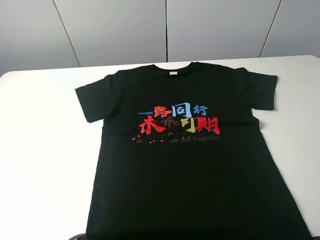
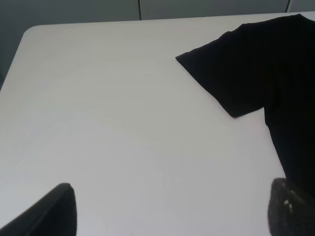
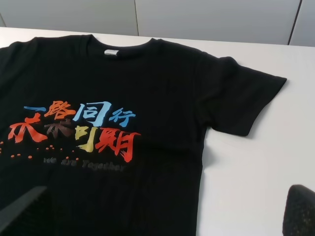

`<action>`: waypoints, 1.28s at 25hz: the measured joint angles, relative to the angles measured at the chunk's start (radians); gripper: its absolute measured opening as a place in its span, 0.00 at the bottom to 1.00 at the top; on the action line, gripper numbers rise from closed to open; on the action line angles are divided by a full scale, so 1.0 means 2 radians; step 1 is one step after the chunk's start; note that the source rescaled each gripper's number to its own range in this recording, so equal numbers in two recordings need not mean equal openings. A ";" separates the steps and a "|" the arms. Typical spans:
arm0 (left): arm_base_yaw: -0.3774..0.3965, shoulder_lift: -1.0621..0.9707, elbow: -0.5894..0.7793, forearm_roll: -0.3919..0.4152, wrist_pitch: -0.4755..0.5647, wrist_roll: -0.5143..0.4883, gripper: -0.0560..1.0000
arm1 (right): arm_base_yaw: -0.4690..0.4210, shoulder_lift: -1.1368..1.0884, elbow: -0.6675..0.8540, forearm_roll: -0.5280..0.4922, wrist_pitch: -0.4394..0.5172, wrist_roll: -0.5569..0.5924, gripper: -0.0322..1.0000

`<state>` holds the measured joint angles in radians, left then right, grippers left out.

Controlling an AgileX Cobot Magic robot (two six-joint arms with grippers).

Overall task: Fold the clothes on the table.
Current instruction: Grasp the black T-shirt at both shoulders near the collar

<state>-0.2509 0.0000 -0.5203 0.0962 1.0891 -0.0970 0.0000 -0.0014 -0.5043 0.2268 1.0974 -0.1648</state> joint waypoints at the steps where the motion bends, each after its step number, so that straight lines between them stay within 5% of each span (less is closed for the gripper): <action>1: 0.000 0.000 0.000 0.001 -0.001 0.000 1.00 | 0.000 0.000 0.000 0.000 0.000 0.000 1.00; 32: 0.000 0.000 0.000 0.010 -0.004 0.000 1.00 | 0.000 0.000 0.000 -0.002 0.000 0.002 1.00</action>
<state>-0.2509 0.0000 -0.5203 0.1158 1.0813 -0.0970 0.0000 -0.0014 -0.5043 0.2223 1.0974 -0.1601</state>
